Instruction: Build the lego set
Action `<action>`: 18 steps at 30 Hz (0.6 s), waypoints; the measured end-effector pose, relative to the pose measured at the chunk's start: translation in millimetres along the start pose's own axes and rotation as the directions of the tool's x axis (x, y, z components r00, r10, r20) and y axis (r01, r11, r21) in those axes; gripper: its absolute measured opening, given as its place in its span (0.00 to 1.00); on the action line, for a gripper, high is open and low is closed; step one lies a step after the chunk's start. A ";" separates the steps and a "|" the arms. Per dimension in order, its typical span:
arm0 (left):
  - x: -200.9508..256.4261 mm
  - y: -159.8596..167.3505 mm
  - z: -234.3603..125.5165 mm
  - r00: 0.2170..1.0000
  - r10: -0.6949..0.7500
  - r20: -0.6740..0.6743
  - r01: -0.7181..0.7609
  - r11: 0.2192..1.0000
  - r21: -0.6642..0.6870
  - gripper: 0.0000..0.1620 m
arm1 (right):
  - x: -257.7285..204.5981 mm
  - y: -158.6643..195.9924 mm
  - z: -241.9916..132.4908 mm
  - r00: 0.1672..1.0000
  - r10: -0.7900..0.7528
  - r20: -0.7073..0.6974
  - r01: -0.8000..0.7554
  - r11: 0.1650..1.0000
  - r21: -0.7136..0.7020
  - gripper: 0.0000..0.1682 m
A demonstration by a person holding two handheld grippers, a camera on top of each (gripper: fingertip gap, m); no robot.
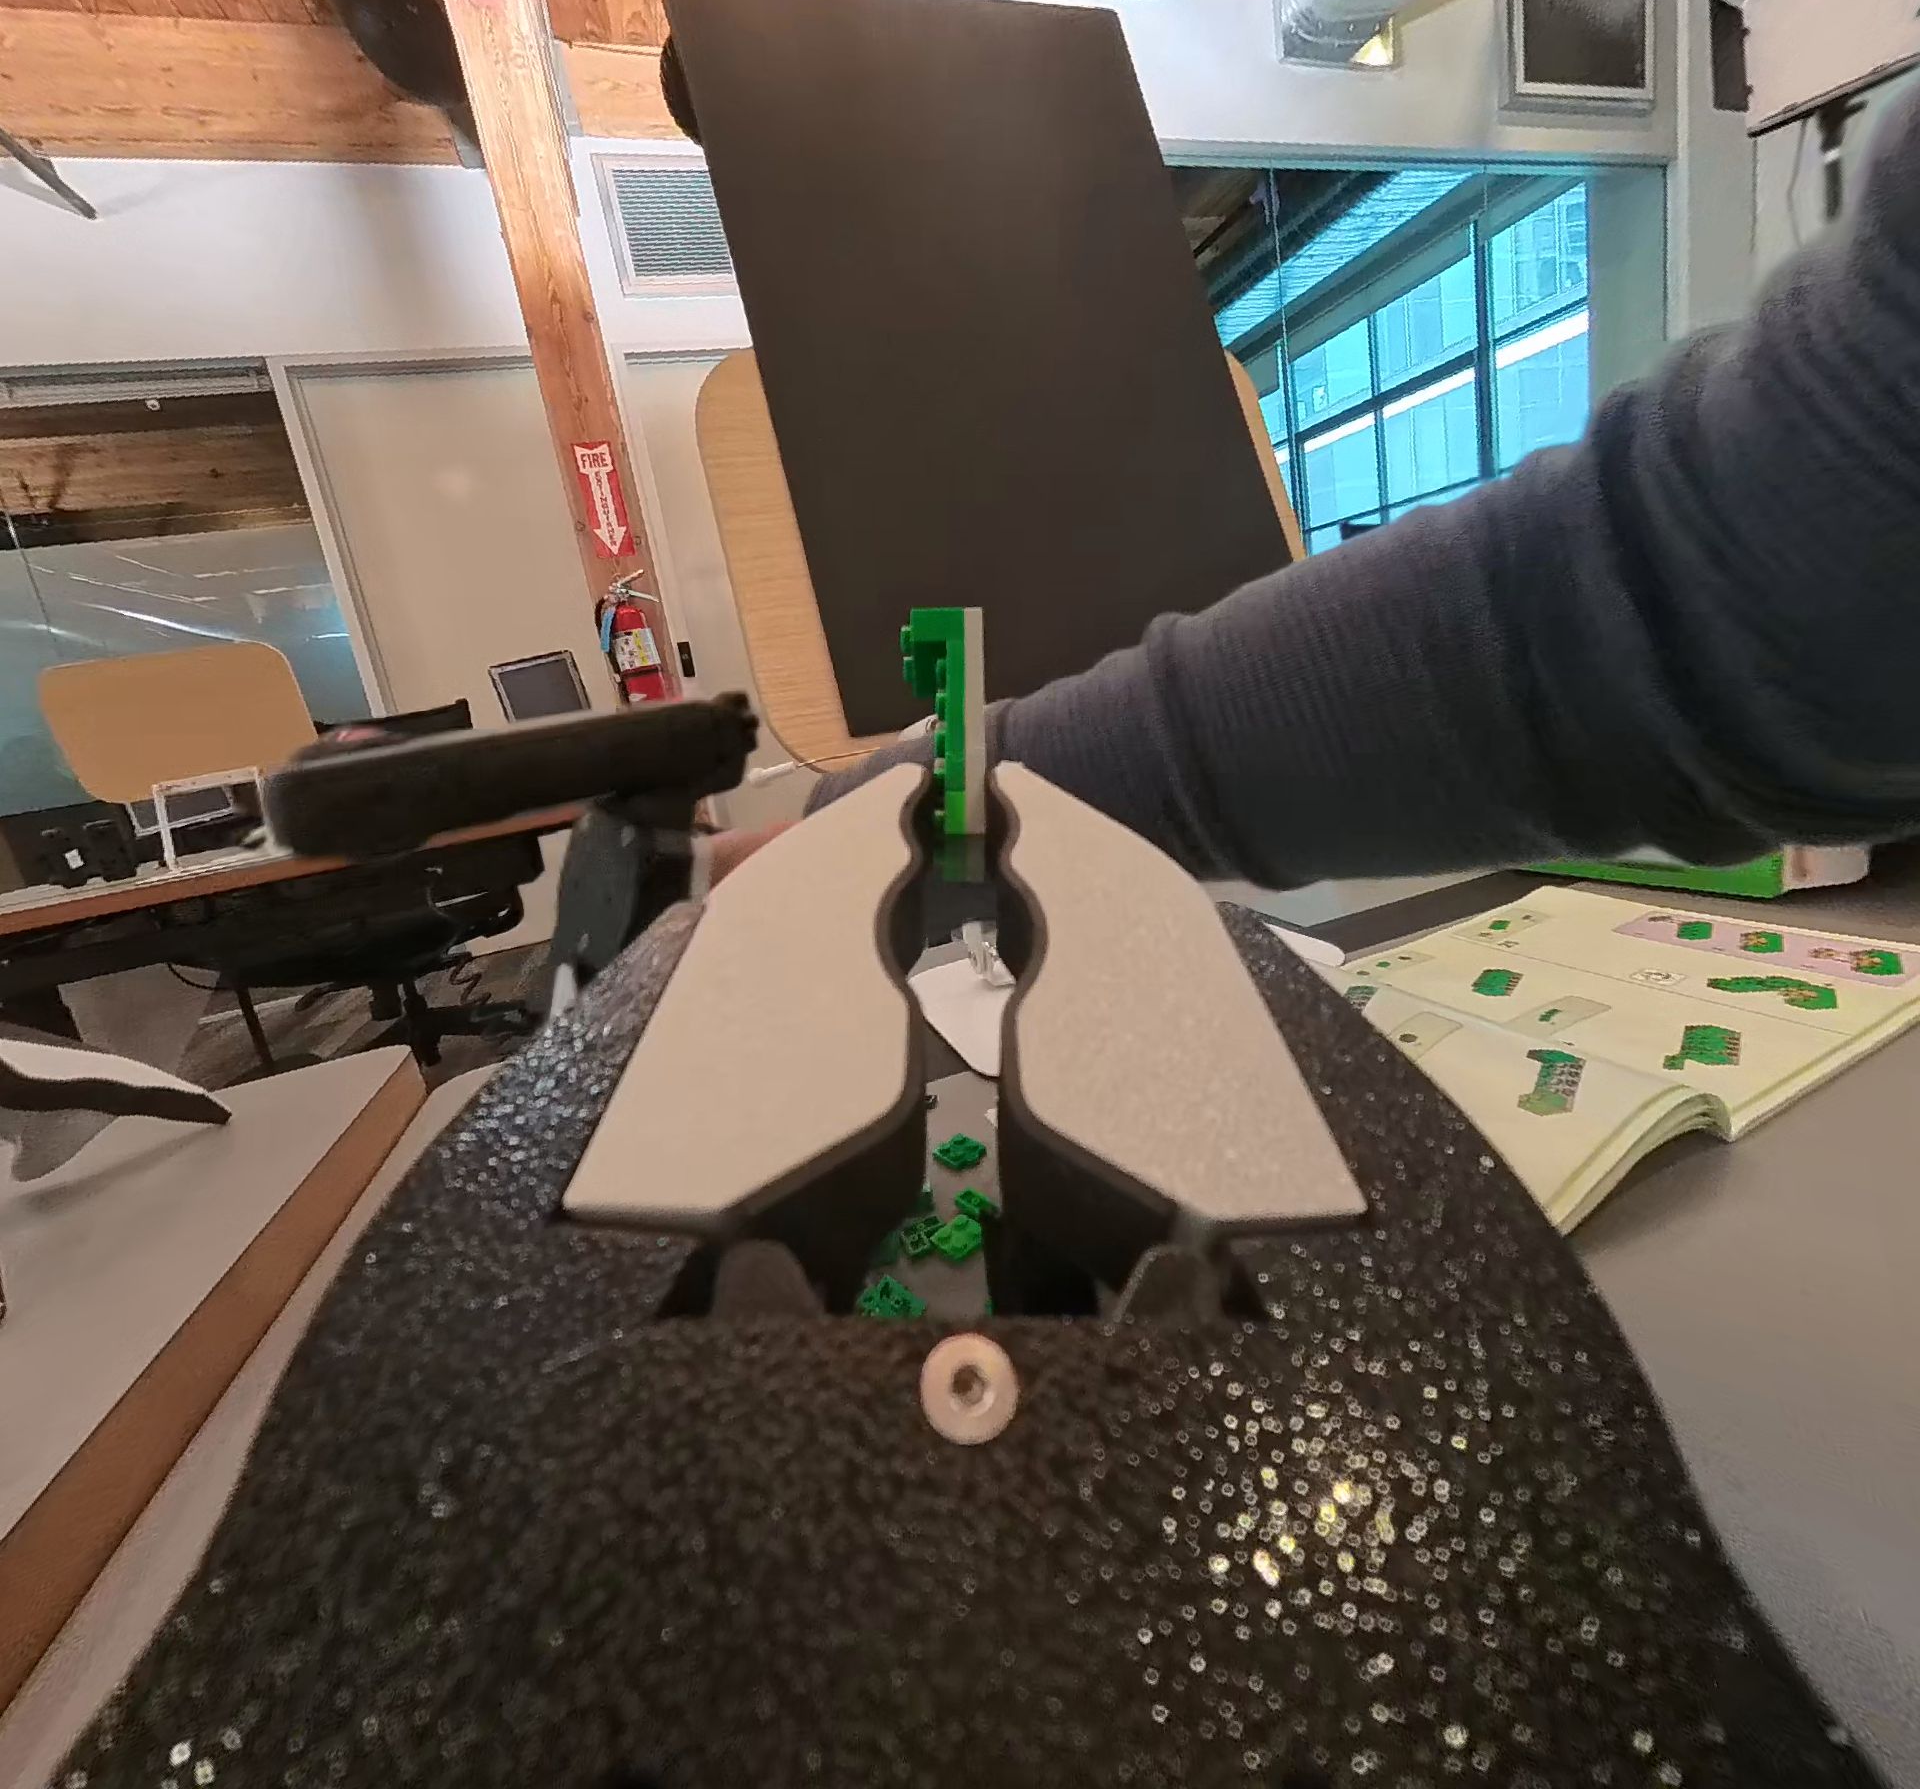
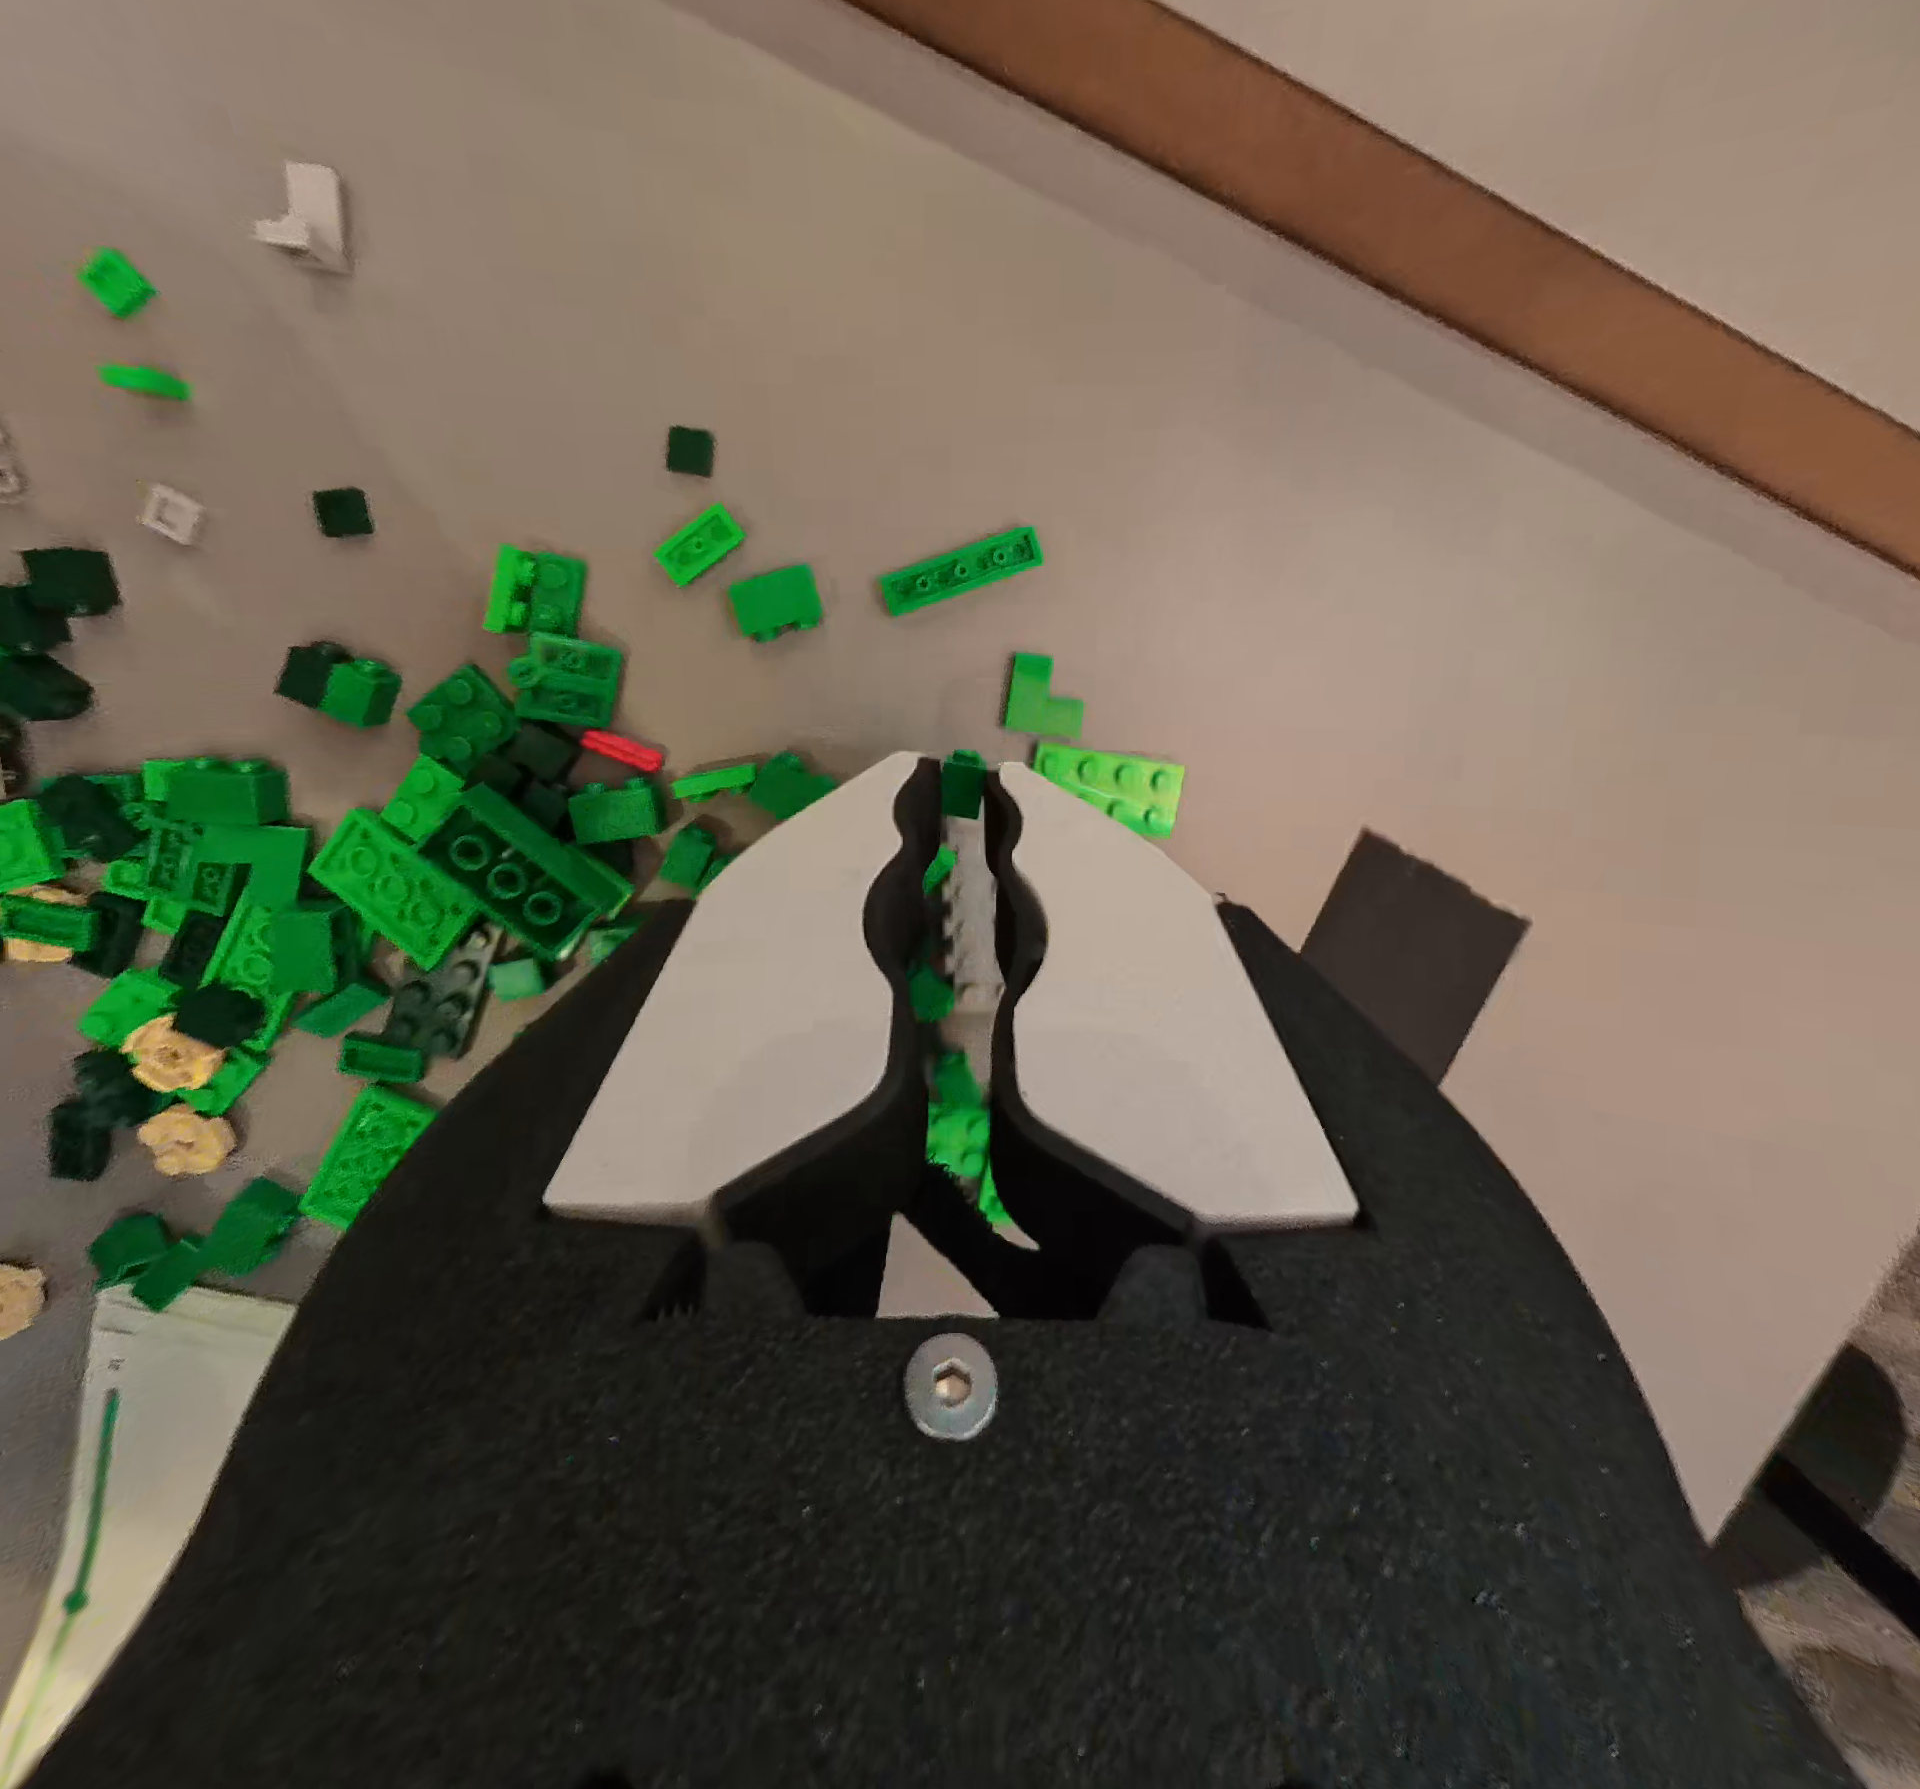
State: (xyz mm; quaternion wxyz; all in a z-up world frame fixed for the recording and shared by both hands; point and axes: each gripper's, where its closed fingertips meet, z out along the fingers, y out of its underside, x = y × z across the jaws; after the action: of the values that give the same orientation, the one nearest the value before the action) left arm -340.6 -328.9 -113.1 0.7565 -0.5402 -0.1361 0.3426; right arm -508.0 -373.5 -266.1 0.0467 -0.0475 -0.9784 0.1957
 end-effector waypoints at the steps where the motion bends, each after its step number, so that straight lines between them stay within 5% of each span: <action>1: 0.5 0.4 0.1 1.000 0.001 -0.002 -0.001 1.000 -0.002 0.05 | -3.1 2.9 -8.8 0.999 0.017 -0.027 -0.017 1.000 0.017 0.04; 6: -1.6 -0.6 -0.4 1.000 0.004 0.006 -0.004 1.000 0.003 0.05 | -60.5 41.6 -85.5 0.958 0.214 -0.189 -0.185 0.969 0.162 0.05; 11: -0.1 0.9 0.2 1.000 -0.001 -0.002 0.001 1.000 0.001 0.04 | -178.5 124.7 -160.6 0.814 0.461 -0.353 -0.395 0.885 0.245 0.04; 18: 21.9 11.9 1.4 0.993 0.096 -0.065 -0.099 0.994 -0.049 0.04 | -323.6 228.7 -146.5 0.681 0.576 -0.452 -0.588 0.798 0.133 0.04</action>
State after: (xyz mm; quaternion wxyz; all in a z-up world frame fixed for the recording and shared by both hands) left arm -329.9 -311.1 -127.0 0.7284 -0.5763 -0.0946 0.3582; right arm -154.0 -143.9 -243.6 0.2177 -0.4022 -0.8726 0.1713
